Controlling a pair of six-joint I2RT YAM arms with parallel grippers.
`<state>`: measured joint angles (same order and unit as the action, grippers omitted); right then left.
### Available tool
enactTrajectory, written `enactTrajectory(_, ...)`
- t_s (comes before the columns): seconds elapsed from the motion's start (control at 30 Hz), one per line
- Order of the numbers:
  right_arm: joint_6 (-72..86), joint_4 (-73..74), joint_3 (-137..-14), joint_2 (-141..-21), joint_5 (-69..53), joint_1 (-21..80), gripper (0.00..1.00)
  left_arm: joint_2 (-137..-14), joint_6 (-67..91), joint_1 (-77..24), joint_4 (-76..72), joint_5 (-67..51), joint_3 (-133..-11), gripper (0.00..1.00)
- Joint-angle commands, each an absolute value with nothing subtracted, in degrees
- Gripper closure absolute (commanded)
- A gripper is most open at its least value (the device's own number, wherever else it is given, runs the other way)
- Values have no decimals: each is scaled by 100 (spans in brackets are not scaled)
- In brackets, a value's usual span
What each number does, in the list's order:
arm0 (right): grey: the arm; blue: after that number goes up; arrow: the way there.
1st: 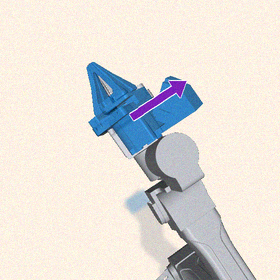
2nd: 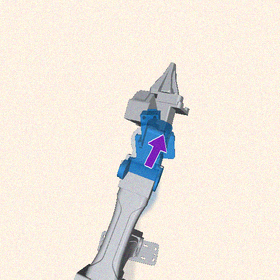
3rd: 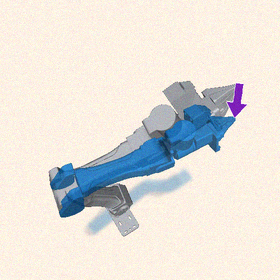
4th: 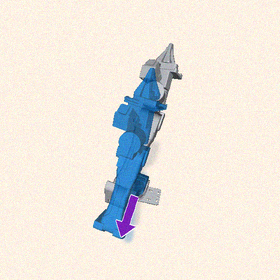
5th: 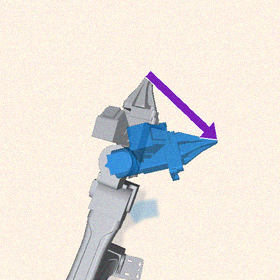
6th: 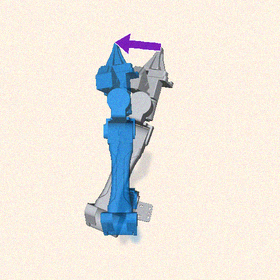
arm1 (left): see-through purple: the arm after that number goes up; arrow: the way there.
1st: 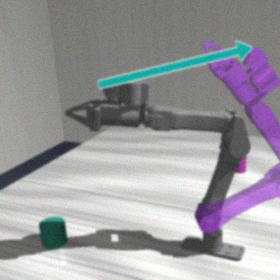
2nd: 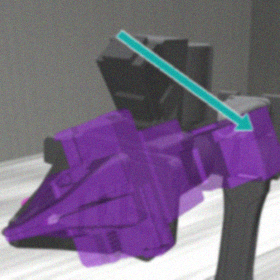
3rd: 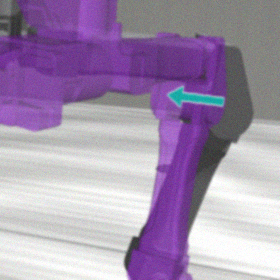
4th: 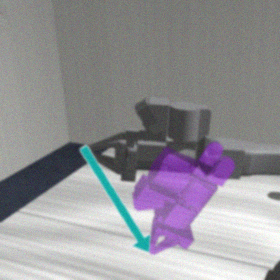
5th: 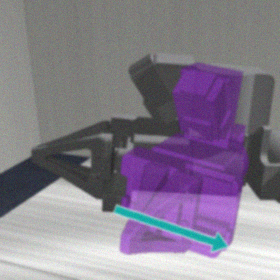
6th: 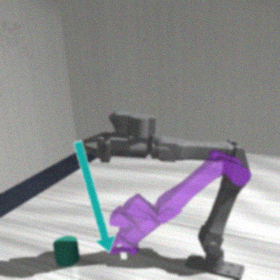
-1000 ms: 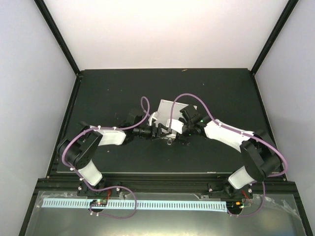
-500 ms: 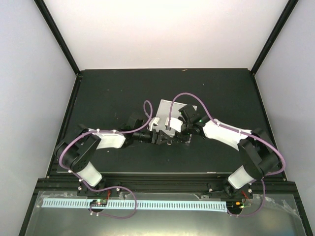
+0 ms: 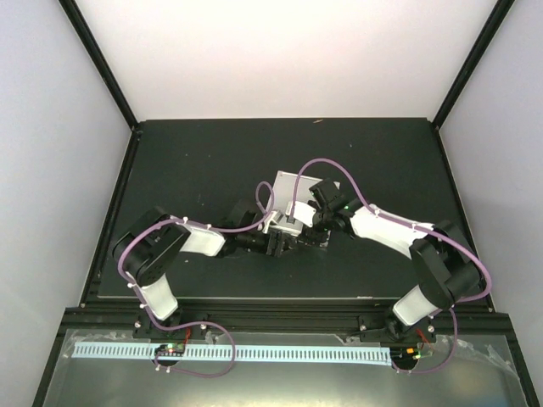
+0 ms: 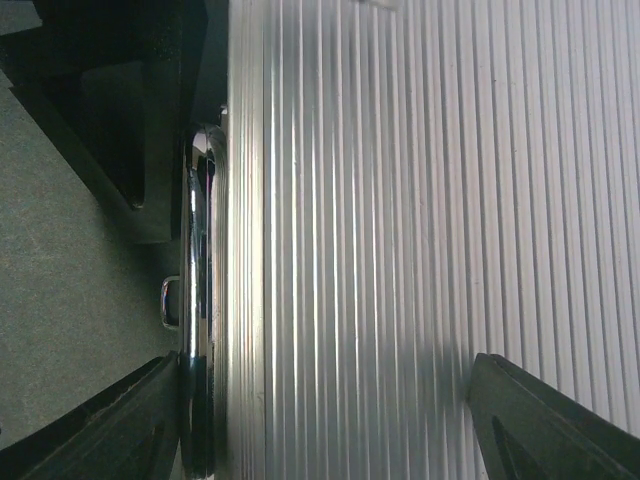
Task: Pack up texas hold em set
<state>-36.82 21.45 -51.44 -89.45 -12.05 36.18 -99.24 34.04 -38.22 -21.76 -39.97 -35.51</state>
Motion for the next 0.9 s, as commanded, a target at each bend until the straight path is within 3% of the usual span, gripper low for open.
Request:
enactTrajectory(0.0,-3498,2801,-5040,-9297,-1214,3507,21,-10175,3151,-3891,-2622,-3526,-3744,16)
enactTrajectory(0.4,-3573,2913,-5052,-9251,-1318,3512,22,-10216,3285,-4130,-3302,-2998,-3700,16)
enactTrajectory(0.6,-3603,2957,-5087,-9293,-1301,3491,22,-9779,3142,-4276,-2818,-2065,-3716,18)
enactTrajectory(0.87,-3626,3018,-5144,-9340,-1331,3472,22,-9554,2850,-4343,-2514,-1675,-3696,18)
